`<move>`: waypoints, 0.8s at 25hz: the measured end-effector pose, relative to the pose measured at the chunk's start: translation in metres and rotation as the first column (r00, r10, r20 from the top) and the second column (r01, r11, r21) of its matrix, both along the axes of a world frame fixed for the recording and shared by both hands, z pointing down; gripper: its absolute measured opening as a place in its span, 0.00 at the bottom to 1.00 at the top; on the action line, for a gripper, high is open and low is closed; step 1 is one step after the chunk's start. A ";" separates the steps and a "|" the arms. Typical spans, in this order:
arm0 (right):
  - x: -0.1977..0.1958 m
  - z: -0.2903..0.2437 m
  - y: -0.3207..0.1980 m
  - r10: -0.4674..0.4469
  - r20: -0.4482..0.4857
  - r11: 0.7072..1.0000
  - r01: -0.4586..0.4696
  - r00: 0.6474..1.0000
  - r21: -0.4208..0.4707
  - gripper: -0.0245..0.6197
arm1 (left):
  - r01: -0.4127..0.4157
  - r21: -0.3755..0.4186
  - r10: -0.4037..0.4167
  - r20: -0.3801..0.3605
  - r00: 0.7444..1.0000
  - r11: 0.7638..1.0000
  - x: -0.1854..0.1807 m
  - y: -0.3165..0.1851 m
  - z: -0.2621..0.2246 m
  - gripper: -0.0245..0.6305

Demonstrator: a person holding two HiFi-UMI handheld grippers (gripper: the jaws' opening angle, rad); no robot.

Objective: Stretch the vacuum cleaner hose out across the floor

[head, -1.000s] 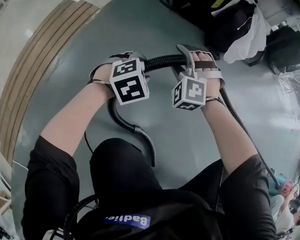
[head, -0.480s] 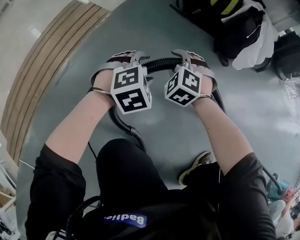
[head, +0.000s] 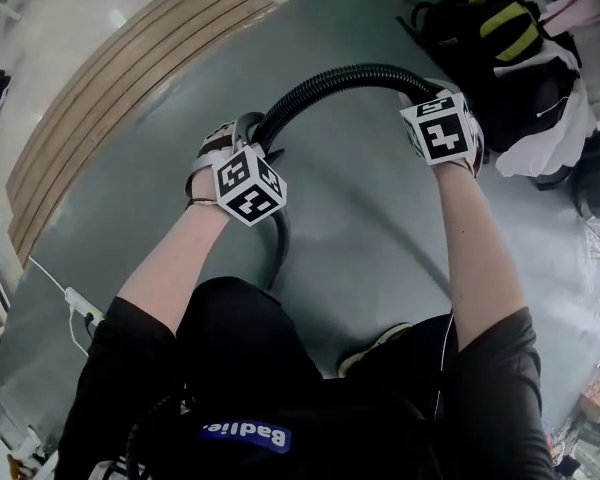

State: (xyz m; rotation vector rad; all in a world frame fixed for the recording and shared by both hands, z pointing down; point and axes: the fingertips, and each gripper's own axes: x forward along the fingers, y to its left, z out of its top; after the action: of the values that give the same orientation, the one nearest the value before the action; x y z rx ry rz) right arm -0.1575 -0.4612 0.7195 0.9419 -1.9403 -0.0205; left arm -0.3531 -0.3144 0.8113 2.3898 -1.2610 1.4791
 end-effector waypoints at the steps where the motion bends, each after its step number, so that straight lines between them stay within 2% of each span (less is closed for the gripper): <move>1: 0.000 -0.002 -0.004 0.016 0.024 1.000 -0.016 1.000 -0.010 0.28 | 0.033 -0.004 -0.033 0.000 0.999 0.999 -0.012 0.001 0.011 0.50; 3: 0.000 -0.001 -0.006 0.028 0.041 0.999 -0.027 0.999 -0.026 0.29 | 0.085 -0.017 -0.085 -0.012 0.996 0.996 -0.030 0.003 0.034 0.50; 6: -0.004 0.013 0.002 -0.023 -0.031 0.999 0.022 0.999 -0.037 0.31 | 0.098 -0.067 -0.096 0.027 0.995 0.993 -0.051 0.002 0.067 0.47; 9: -0.013 0.042 0.019 -0.132 -0.149 0.990 0.124 0.980 -0.064 0.31 | 0.073 -0.097 -0.057 0.153 0.986 0.993 -0.088 -0.007 0.084 0.45; 12: -0.019 0.082 0.035 -0.200 -0.196 0.975 0.177 0.960 -0.132 0.32 | 0.011 -0.093 0.018 0.299 0.954 0.996 -0.129 -0.015 0.092 0.44; 14: -0.031 0.099 0.044 -0.205 -0.133 0.967 0.180 0.970 -0.179 0.38 | -0.038 -0.104 0.076 0.390 0.918 0.994 -0.154 -0.022 0.098 0.44; 16: -0.045 0.105 0.052 -0.185 -0.028 0.959 0.175 0.982 -0.222 0.43 | -0.082 -0.117 0.127 0.457 0.880 0.990 -0.178 -0.031 0.105 0.43; 18: -0.057 0.108 0.062 -0.165 0.047 0.951 0.171 0.985 -0.258 0.44 | -0.114 -0.139 0.169 0.498 0.851 0.984 -0.199 -0.039 0.113 0.43; 20: -0.063 0.114 0.071 -0.152 0.074 0.946 0.167 0.986 -0.278 0.45 | -0.140 -0.172 0.210 0.515 0.831 0.975 -0.215 -0.047 0.123 0.43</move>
State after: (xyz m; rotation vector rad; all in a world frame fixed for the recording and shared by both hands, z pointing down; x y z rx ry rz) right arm -0.2204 -0.3904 0.8336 0.5995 -1.9976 0.1858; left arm -0.5686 -0.3615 0.9344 2.1297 -0.9842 2.3184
